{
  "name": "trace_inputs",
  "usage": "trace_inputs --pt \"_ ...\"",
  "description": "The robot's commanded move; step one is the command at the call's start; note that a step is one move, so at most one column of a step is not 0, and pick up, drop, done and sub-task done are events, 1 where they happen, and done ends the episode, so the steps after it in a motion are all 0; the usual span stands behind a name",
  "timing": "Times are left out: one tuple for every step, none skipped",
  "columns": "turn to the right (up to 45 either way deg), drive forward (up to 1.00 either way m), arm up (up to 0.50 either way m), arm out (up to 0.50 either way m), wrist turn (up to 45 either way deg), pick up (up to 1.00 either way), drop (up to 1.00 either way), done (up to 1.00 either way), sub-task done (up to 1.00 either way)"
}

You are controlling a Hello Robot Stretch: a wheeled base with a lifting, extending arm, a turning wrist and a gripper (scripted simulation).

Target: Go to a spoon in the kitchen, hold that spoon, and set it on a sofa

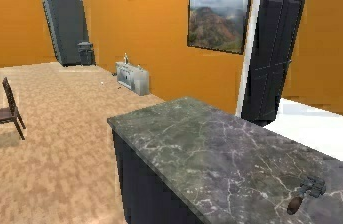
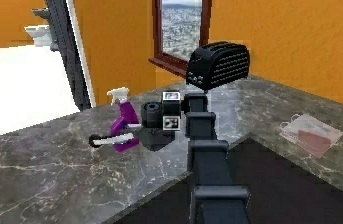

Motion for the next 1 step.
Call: trace_inputs --pt "0.0 0.00 0.04 0.00 0.0 0.00 0.00 0.00 0.00"
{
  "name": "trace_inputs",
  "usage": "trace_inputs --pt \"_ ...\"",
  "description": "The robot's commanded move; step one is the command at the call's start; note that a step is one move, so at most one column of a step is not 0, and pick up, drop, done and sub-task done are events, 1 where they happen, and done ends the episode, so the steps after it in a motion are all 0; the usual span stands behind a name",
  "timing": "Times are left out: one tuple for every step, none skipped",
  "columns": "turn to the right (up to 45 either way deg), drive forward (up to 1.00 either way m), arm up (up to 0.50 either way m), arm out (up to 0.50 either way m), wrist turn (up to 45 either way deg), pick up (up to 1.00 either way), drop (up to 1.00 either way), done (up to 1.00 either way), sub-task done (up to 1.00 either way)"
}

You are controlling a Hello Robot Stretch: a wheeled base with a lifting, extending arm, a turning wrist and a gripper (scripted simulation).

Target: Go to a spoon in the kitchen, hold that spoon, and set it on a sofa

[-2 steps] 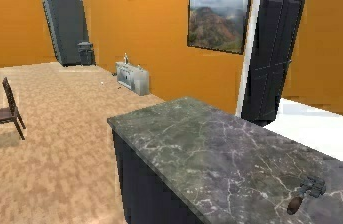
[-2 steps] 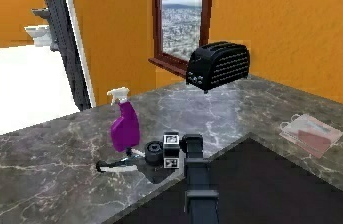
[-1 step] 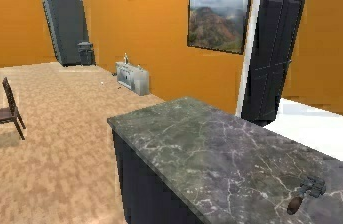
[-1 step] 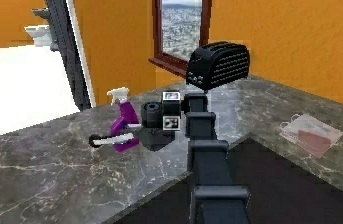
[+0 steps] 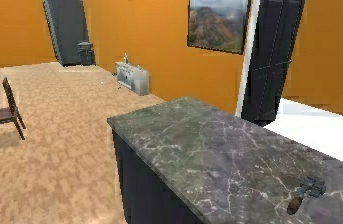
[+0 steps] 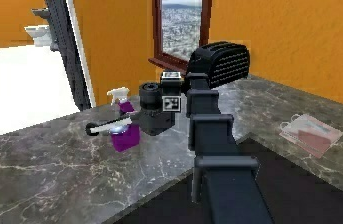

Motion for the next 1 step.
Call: trace_inputs --pt "0.0 0.00 0.00 0.00 -45.0 0.00 0.00 0.00 0.00"
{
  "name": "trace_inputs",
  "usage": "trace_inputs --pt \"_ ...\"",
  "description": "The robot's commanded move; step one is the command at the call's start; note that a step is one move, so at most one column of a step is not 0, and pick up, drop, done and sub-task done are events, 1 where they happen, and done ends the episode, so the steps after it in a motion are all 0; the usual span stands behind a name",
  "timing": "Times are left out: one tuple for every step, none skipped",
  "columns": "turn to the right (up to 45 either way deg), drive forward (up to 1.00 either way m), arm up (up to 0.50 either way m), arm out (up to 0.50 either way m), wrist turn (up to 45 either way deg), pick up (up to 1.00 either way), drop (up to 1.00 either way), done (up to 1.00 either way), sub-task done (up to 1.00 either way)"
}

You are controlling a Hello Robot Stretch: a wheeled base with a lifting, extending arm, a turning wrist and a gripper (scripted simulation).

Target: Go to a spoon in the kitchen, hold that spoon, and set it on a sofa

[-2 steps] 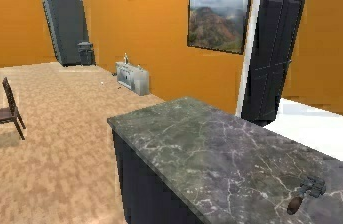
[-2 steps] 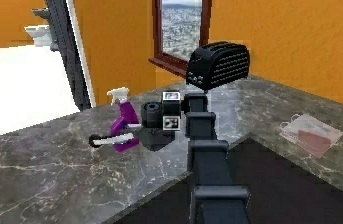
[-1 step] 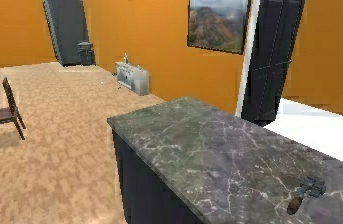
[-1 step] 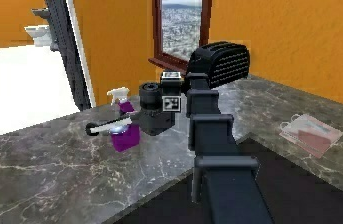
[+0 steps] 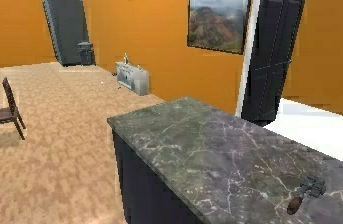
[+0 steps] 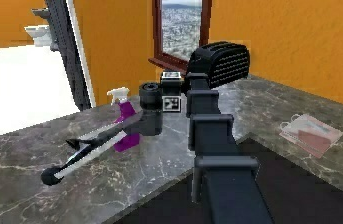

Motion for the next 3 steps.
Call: trace_inputs --pt "0.0 0.00 0.00 0.00 -39.0 0.00 0.00 0.00 0.00" --pt "0.0 0.00 0.00 -0.22 0.0 0.00 0.00 0.00 0.00" --pt "-45.0 0.00 0.00 0.00 0.0 0.00 0.00 0.00 0.00"
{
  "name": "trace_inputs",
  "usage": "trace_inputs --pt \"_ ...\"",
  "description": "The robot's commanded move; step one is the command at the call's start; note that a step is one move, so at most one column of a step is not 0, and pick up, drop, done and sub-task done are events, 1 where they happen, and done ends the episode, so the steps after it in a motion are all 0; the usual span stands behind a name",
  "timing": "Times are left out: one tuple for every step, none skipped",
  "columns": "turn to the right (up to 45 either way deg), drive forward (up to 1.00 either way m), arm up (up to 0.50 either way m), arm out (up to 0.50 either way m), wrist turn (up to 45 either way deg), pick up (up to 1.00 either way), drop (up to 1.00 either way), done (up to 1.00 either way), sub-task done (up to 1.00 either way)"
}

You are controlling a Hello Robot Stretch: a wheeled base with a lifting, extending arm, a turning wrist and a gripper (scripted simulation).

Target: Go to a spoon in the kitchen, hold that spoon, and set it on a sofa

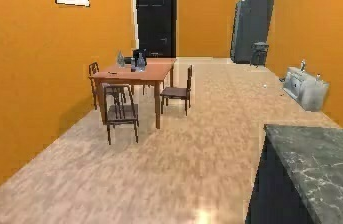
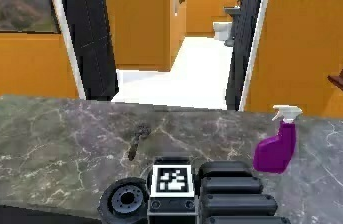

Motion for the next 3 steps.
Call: trace_inputs --pt "-45.0 0.00 0.00 0.00 0.0 0.00 0.00 0.00 0.00" --pt "-36.0 0.00 0.00 0.00 0.0 0.00 0.00 0.00 0.00" --pt "0.0 0.10 0.00 0.00 0.0 0.00 0.00 0.00 0.00"
